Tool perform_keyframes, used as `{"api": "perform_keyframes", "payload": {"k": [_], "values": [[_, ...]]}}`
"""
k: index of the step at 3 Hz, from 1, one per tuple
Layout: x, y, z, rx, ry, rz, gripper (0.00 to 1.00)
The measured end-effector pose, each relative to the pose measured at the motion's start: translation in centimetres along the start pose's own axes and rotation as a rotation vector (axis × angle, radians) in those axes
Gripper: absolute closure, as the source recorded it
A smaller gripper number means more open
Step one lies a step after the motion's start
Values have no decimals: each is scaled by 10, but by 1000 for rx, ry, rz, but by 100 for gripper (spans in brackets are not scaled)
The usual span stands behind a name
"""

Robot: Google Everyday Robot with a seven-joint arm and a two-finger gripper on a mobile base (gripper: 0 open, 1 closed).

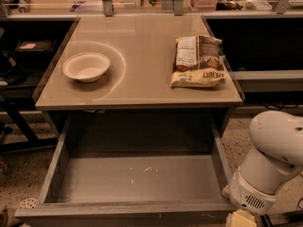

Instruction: Open top drawer

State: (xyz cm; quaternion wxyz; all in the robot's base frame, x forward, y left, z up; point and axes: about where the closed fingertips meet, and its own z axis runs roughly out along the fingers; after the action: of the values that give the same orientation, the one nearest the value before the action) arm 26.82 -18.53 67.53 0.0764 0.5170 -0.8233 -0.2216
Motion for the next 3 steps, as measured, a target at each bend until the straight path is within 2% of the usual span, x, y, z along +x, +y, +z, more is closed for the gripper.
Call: {"api": "perform_keyframes", "payload": {"k": [3], "values": [[0,4,-8,17,-22,6,0]]}}
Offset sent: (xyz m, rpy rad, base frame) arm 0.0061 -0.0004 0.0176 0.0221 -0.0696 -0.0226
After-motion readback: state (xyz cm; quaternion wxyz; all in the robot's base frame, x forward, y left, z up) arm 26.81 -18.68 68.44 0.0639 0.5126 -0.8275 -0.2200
